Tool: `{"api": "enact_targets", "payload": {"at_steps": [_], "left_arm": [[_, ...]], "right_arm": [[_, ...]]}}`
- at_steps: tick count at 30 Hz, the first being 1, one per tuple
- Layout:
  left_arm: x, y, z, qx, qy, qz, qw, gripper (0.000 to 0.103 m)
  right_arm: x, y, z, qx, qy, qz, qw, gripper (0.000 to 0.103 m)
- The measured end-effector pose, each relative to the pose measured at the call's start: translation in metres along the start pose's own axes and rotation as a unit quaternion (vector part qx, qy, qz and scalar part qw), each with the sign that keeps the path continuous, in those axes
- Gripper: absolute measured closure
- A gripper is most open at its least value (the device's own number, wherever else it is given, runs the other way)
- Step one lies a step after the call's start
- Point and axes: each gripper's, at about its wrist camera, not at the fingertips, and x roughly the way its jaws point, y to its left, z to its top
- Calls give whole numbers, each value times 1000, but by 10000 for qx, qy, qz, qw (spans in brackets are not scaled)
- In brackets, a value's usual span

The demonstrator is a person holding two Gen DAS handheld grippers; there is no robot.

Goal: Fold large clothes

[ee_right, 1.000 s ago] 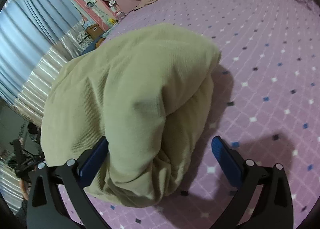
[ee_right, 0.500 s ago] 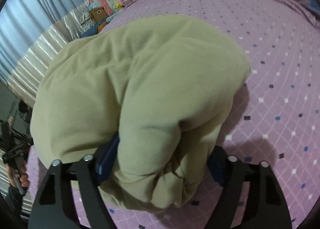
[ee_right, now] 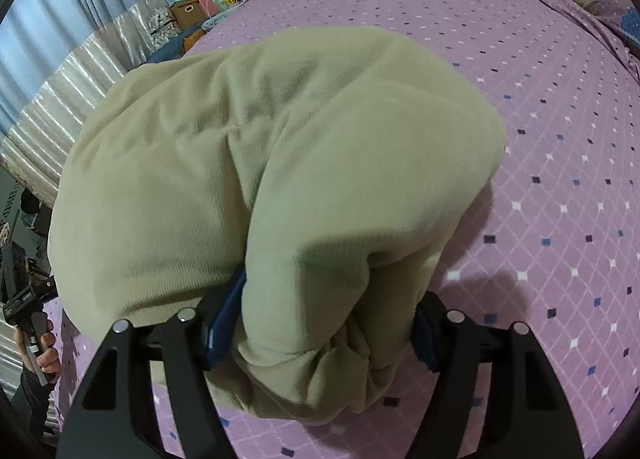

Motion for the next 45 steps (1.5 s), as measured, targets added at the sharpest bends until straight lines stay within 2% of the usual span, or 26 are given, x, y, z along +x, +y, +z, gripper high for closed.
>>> {"api": "enact_targets", "payload": {"at_steps": [5, 14, 16, 17, 19, 25, 27, 34, 37, 45], "left_arm": [[18, -16, 9, 112, 47, -166, 9998, 3], [52, -34, 28, -335, 540, -788, 9949, 3], [56, -40, 29, -292, 583, -765, 9949, 3], [56, -42, 28, -264, 581, -754, 9951, 4], [54, -46, 27, -187, 552, -755, 9954, 15], [44, -73, 28, 290, 393, -180, 9986, 38], [42, -80, 31, 389, 376, -29, 9985, 41], [42, -107, 37, 725, 408, 516, 9952, 42], [46, -119, 43, 727, 428, 632, 9944, 42], [49, -112, 44, 762, 474, 755, 9931, 42]], "right_arm": [[1, -1, -2, 20, 8, -46, 10000, 31], [1, -4, -4, 106, -67, 19, 9999, 31], [1, -5, -5, 118, -83, 28, 9999, 31], [1, -5, -6, 120, -98, 34, 9999, 31], [1, -6, -7, 123, -124, 40, 9998, 31], [-1, -6, -10, 163, -238, -4, 9996, 32], [-3, -6, -10, 206, -272, 15, 9994, 34], [-7, -2, -11, 107, -336, 22, 9994, 38], [-7, -2, -11, 90, -352, 20, 9993, 38], [-7, -2, -13, 55, -396, 22, 9992, 38]]}}
